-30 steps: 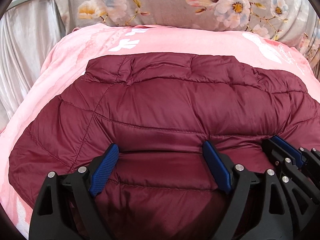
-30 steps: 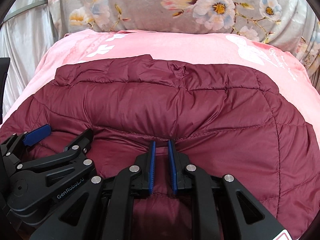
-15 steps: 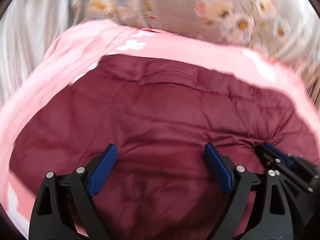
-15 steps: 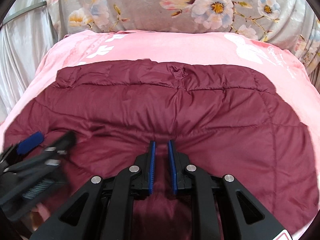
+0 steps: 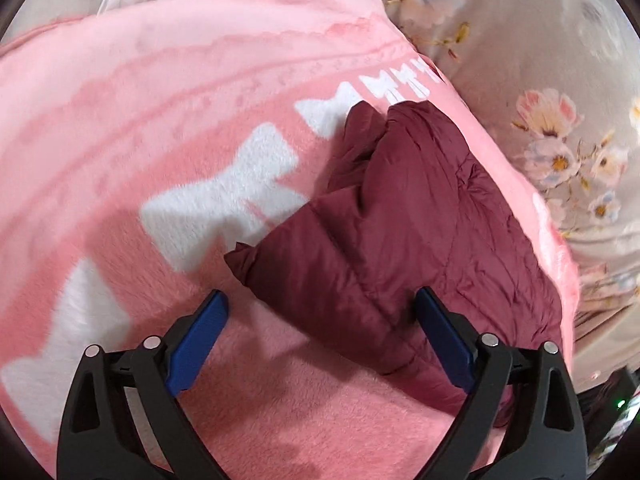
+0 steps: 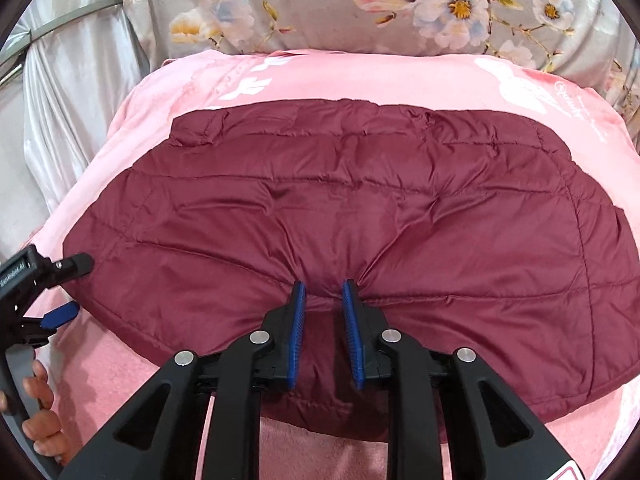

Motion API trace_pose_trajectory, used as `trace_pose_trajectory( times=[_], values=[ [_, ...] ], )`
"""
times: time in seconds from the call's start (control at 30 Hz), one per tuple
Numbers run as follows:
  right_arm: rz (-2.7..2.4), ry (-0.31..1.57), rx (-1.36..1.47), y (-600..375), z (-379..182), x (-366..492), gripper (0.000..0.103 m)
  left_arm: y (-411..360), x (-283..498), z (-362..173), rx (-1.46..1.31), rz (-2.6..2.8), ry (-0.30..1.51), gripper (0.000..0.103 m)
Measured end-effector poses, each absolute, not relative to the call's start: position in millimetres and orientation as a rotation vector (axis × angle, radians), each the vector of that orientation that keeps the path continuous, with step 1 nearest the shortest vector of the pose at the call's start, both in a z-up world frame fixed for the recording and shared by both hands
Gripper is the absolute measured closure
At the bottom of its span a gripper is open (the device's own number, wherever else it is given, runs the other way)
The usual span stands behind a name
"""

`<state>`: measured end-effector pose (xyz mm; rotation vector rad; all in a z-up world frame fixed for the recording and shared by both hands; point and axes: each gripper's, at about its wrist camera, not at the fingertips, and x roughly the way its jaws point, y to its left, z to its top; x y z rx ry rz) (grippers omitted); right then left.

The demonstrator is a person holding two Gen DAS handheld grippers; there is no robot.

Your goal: Fold large clothes

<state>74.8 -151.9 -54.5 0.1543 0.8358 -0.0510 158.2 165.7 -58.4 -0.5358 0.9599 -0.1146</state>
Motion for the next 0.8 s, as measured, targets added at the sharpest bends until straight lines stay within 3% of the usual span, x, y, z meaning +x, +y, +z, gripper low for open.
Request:
trace_pose_trajectory(
  times=[0.1, 0.17, 0.23, 0.27, 0.3, 0.33, 0.5, 0.8],
  values=[
    [-0.037, 0.838, 0.191, -158.4, -59.6, 75.5, 0.082, 151.0, 165.8, -57.5, -0.525, -0.166, 0.968, 0.010],
    [-0.027, 0.837, 0.211, -161.8, -61.8, 76.1, 0.082, 137.3, 170.4, -56.9, -0.538, -0.219, 0.979, 0.016],
    [-0.018, 0.839, 0.225, -164.1, -62.2, 76.0, 0.082, 122.7, 175.0, -54.6, -0.542, -0.253, 0.995, 0.045],
    [-0.012, 0.843, 0.235, -165.6, -60.8, 75.1, 0.082, 117.7, 175.3, -52.3, -0.536, -0.259, 0.999, 0.053],
    [-0.008, 0.849, 0.247, -167.3, -58.9, 73.7, 0.082, 115.6, 173.4, -49.3, -0.538, -0.273, 0.993, 0.071],
    [-0.001, 0.850, 0.277, -170.2, -54.5, 68.7, 0.082, 116.0, 170.2, -42.5, -0.537, -0.296, 0.978, 0.081],
    [0.025, 0.851, 0.308, -173.0, -42.0, 41.0, 0.082, 134.6, 150.5, -5.1, -0.556, -0.390, 0.901, 0.089],
    [0.208, 0.924, 0.291, -105.1, -56.0, 24.2, 0.084, 155.9, 102.4, 76.6, -0.418, -0.378, 0.687, 0.090]
  ],
)
